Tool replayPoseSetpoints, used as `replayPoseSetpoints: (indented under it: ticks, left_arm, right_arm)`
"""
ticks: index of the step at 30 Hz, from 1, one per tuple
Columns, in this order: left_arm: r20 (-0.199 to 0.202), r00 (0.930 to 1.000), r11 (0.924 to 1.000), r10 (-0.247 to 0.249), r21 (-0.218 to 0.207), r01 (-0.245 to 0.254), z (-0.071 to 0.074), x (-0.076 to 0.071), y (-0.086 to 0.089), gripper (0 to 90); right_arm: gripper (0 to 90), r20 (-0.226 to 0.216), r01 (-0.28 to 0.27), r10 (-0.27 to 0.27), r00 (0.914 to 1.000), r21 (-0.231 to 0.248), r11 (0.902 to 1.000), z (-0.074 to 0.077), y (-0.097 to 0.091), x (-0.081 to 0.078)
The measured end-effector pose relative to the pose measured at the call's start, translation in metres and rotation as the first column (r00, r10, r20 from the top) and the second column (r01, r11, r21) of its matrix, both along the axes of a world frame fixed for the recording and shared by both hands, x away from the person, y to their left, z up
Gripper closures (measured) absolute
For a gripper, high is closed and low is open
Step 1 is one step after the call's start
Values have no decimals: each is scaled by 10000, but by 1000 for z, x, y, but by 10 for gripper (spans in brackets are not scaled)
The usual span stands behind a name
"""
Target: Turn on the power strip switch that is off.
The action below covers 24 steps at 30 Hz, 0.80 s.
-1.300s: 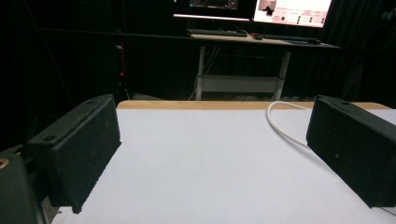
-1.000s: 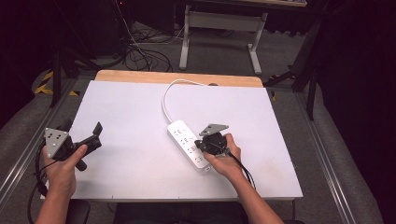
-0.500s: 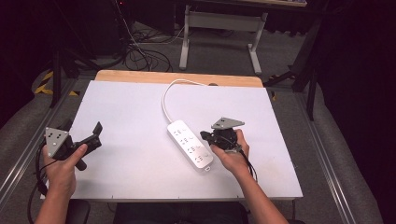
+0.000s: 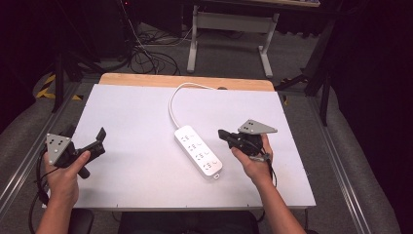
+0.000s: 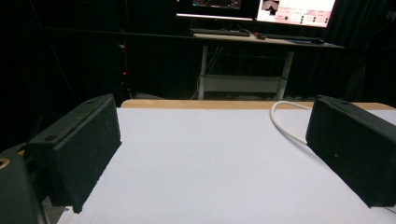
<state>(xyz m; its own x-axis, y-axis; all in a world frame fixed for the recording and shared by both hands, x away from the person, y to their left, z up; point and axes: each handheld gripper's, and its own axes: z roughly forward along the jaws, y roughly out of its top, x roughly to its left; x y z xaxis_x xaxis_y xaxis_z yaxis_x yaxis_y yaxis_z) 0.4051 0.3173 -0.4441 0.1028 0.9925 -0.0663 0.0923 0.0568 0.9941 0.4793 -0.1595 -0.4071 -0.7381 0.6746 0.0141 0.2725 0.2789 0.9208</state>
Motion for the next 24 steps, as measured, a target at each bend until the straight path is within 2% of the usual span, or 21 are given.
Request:
replayPoseSetpoints:
  ticks: [4,11,17,24]
  left_arm:
    - [4,10000,10000,11,-3,-11,0,0,0,38]
    - [19,10000,10000,9,-55,-9,0,-1,0,38]
    - [19,10000,10000,0,-67,1,0,-1,0,38]
    - [22,10000,10000,33,-84,-33,0,-1,0,38]
  right_arm:
    - [900,178,94,-99,9998,275,9996,6,-9,-4]
    - [900,801,196,-255,9965,734,9971,12,-30,-10]
    - [900,1066,540,-687,9919,1346,9894,14,-51,-14]
    - [900,1471,657,-939,9847,1862,9803,15,-64,-17]
